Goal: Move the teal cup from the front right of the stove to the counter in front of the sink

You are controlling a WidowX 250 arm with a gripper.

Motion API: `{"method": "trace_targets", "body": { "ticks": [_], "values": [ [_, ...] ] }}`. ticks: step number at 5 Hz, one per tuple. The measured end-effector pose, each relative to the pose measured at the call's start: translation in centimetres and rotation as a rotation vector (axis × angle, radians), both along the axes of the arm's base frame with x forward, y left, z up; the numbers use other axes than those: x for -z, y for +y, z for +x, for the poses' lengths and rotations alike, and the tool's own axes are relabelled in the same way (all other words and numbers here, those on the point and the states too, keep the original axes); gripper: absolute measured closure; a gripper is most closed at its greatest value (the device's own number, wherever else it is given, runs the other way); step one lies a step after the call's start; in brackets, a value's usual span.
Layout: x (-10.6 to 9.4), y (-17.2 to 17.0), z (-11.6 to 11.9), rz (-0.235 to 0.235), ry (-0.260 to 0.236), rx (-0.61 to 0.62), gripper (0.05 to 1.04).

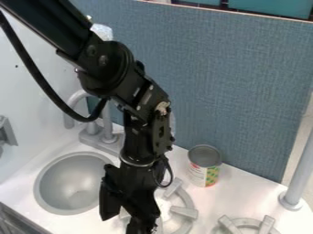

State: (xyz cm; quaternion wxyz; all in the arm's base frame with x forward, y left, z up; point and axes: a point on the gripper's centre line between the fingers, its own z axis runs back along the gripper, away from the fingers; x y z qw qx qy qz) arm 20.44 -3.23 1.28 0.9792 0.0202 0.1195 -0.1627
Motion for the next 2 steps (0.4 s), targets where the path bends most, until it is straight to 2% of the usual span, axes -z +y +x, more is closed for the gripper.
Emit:
{"method": "trace_targets", "body": {
  "ticks": [1, 2],
  "values": [
    [0.4, 0.0, -0.2, 0.0, 0.017, 0.001, 0.083],
    [1.3, -3.2, -0.2, -0.054, -0.008, 0.12, 0.083]
  ]
}}
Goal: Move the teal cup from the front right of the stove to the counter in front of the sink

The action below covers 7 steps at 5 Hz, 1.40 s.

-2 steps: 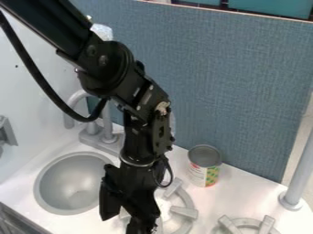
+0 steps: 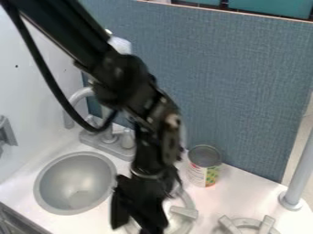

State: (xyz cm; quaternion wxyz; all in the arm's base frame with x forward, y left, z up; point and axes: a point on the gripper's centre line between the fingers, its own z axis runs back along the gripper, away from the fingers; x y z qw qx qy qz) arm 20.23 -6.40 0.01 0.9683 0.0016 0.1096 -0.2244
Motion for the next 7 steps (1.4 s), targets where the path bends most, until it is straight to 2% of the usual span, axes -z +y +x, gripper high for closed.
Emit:
{"method": "trace_targets", "body": {
  "ticks": [1, 2, 3, 4, 5, 6, 7],
  "values": [
    [0.5, -2.1, 0.2, -0.032, -0.048, 0.101, 0.083],
    [2.7, -3.5, 0.6, -0.048, -0.038, 0.161, 0.083],
    [4.7, -4.4, 1.6, -0.062, -0.061, 0.191, 0.083],
    [5.7, -4.7, 2.6, -0.08, -0.144, 0.174, 0.082],
    [7.3, -4.9, 3.0, -0.081, -0.147, 0.183, 0.083],
    [8.3, -5.6, 2.9, -0.065, -0.1, 0.2, 0.082],
    [9.5, -5.7, 3.0, -0.058, -0.076, 0.21, 0.122]
  ]
}}
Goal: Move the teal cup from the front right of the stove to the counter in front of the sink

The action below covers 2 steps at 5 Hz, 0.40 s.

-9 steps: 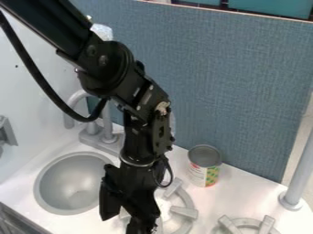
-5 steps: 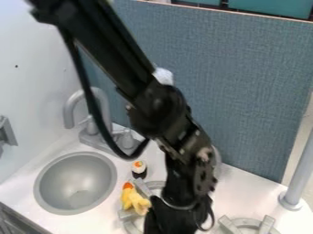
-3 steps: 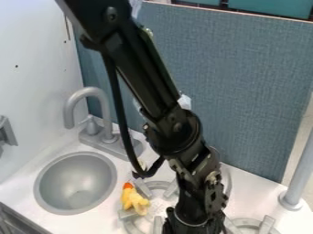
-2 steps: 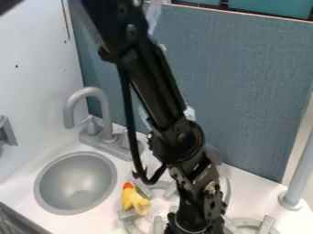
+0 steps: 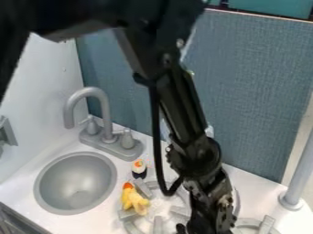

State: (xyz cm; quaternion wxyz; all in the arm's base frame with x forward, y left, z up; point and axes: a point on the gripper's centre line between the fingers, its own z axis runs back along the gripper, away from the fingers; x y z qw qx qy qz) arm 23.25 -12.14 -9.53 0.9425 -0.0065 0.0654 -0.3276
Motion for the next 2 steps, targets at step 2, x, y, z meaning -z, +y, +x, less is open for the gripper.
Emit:
{"method": "trace_targets", "body": {
  "ticks": [2],
  "values": [
    [-0.09, 0.04, 0.09, 0.009, 0.007, 0.024, 0.715]
  ]
}}
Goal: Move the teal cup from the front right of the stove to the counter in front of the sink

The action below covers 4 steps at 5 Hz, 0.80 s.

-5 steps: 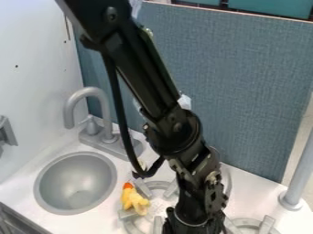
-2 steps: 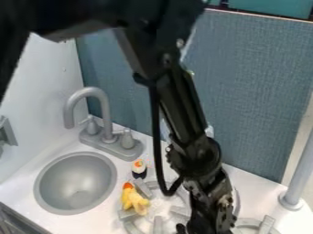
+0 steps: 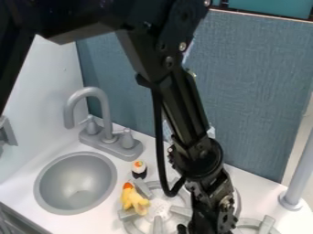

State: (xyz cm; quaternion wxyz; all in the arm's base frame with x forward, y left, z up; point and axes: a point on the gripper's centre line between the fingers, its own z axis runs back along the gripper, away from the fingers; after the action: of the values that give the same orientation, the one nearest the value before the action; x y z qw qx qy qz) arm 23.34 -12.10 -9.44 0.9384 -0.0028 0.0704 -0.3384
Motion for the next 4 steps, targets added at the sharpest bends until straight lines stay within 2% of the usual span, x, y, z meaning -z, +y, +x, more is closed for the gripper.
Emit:
{"method": "trace_targets", "body": {
  "ticks": [1, 2, 3, 4],
  "values": [
    [-0.3, -0.1, -0.4, 0.007, 0.042, 0.006, 0.906],
    [-0.8, -0.7, -1.3, -0.012, 0.096, 0.047, 0.98],
    [-3.1, -0.7, -2.1, -0.059, 0.104, 0.089, 0.989],
    [-6.5, 2.3, -3.5, -0.03, 0.059, -0.015, 0.989]
  ]
}}
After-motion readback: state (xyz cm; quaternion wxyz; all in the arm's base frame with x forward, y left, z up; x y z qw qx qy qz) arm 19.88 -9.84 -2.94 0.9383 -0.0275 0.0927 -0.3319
